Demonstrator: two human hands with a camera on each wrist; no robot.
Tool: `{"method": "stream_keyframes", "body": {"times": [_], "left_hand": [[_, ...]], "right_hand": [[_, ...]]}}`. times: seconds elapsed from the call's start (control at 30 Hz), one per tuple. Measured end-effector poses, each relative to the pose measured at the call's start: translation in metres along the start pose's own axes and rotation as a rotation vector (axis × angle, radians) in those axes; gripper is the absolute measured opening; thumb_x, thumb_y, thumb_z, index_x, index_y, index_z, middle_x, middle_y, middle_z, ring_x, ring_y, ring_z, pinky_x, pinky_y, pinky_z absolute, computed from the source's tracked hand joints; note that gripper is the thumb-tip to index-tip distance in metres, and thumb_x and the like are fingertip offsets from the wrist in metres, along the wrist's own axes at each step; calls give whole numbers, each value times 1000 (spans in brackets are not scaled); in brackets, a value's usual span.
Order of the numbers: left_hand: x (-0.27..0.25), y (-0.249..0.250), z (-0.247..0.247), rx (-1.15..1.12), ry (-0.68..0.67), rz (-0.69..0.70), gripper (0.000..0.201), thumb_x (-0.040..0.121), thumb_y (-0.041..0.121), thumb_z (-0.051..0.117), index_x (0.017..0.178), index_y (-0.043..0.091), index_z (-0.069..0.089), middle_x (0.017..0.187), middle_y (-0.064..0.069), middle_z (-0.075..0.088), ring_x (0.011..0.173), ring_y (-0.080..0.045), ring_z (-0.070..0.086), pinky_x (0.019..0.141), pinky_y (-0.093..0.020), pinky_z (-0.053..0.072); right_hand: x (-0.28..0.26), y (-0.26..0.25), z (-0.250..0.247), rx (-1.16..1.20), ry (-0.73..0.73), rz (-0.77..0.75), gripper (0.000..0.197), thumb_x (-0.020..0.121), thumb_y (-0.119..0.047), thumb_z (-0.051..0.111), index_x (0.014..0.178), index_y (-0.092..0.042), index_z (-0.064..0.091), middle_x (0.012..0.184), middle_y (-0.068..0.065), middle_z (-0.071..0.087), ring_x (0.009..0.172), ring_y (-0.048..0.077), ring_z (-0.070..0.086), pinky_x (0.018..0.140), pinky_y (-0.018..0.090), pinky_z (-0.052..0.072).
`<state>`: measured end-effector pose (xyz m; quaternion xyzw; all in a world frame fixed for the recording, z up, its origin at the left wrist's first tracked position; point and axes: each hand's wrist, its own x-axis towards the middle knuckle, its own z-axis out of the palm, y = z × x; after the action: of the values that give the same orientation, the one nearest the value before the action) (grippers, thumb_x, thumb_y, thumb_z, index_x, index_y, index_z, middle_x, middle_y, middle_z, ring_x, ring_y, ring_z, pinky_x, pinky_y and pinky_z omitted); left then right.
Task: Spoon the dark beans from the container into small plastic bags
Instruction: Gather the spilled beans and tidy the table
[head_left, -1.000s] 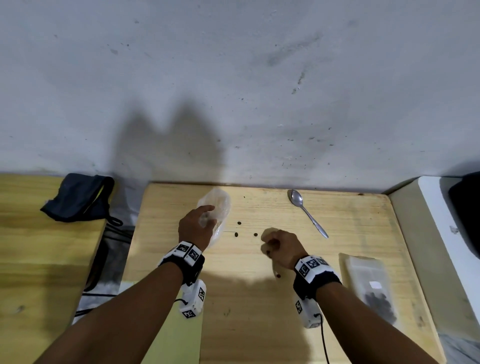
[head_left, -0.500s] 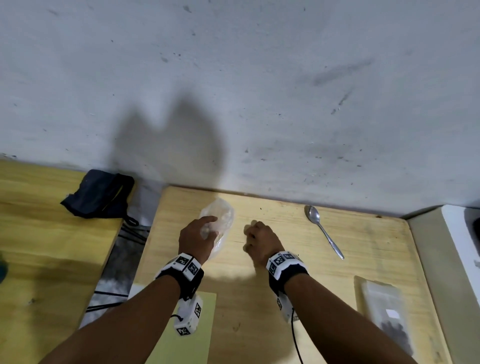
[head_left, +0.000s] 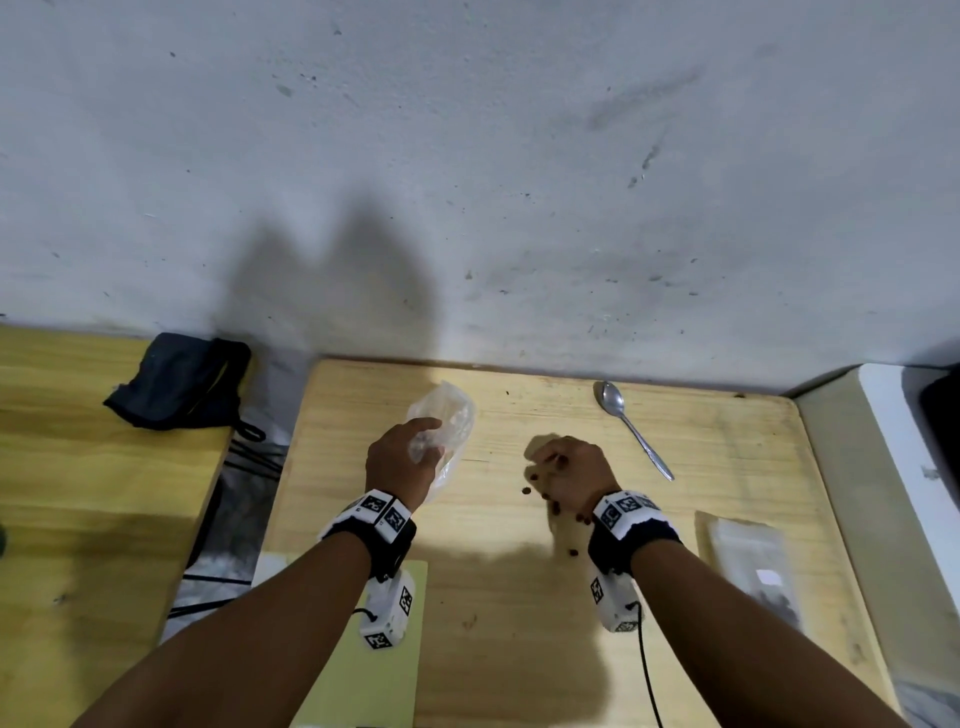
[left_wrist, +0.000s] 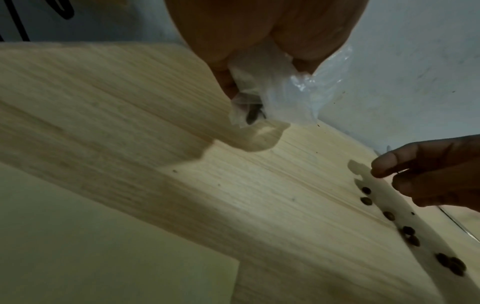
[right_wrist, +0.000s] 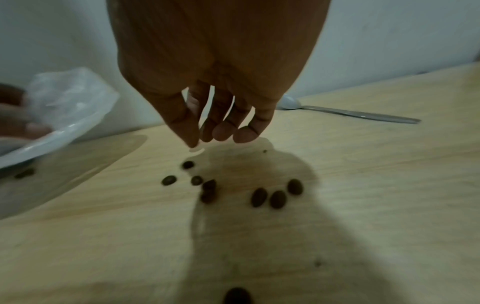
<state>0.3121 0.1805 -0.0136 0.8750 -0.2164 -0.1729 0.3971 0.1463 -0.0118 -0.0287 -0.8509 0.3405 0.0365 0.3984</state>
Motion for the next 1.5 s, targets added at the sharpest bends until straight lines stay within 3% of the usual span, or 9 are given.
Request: {"method": "stream_keyframes", "body": {"times": [0.1, 0.23, 0.4, 0.6, 0.73, 1.07, 1.2, 1.3, 1.5], "left_hand": [[-3, 1, 5, 31, -10, 7, 29, 74, 16, 75, 100, 28, 71, 98, 2, 72, 91, -18, 66, 85, -23, 48], [-8, 6, 9, 44, -25, -15, 29, 76, 16, 74, 102, 29, 70, 100, 4, 72, 93, -16, 64, 83, -17, 41], [-13, 13, 16, 49, -24, 2, 29, 76, 15, 74, 102, 27, 71, 101, 4, 72, 95, -15, 64, 84, -14, 39], [-16, 21, 23, 64, -24, 17, 28, 77, 18, 74, 103, 28, 70, 102, 5, 72, 96, -15, 65, 85, -13, 37], [-20, 20, 28, 69, -38, 16, 28, 77, 17, 74, 103, 27, 70, 102, 3, 72, 97, -16, 65, 86, -15, 39], [-25, 25, 38, 103, -96, 24, 28, 78, 19, 73, 104, 28, 70, 103, 2, 72, 99, -18, 65, 87, -16, 39], [-24, 27, 36, 80, -95, 55, 28, 77, 17, 74, 103, 27, 71, 101, 1, 72, 98, -19, 65, 89, -20, 43], [-24, 27, 35, 85, -97, 75, 28, 76, 16, 74, 103, 25, 71, 101, 0, 73, 97, -20, 66, 91, -25, 46], [-27, 22, 31, 68, -114, 92, 27, 76, 14, 73, 101, 24, 71, 101, 1, 73, 96, -19, 66, 88, -21, 44]], "right_hand": [[3, 11, -2, 3, -8, -81, 31, 75, 12, 65, 103, 1, 71, 115, 12, 66, 107, 24, 64, 88, 8, 43], [-9, 5, 4, -141, -173, -161, 21, 78, -2, 67, 96, -6, 75, 110, 4, 65, 98, 24, 64, 86, 32, 52], [-33, 10, 4, -126, -269, -186, 15, 80, 1, 68, 91, -6, 77, 109, 3, 67, 100, 19, 64, 88, 19, 47], [-57, 46, -26, 31, 137, 210, 24, 86, -3, 60, 105, -11, 72, 106, 7, 69, 97, 23, 64, 81, 22, 47], [-73, 62, -26, -115, 135, 305, 26, 90, -12, 58, 112, -15, 71, 124, 9, 62, 116, 27, 59, 97, 27, 43], [-80, 28, 16, 47, 46, 52, 26, 73, -4, 71, 98, -9, 75, 109, 4, 72, 99, 17, 67, 88, 14, 43], [-80, 37, 10, -49, -30, -39, 58, 75, -12, 72, 131, -20, 59, 131, 6, 55, 115, 20, 53, 94, 35, 49], [-82, 37, 4, -268, -200, -55, 71, 81, -15, 67, 146, -25, 42, 147, 1, 37, 129, 22, 39, 96, 33, 46], [-75, 26, 13, -201, -132, -3, 49, 79, -9, 67, 127, -19, 63, 134, 2, 50, 117, 22, 57, 95, 23, 44]]}}
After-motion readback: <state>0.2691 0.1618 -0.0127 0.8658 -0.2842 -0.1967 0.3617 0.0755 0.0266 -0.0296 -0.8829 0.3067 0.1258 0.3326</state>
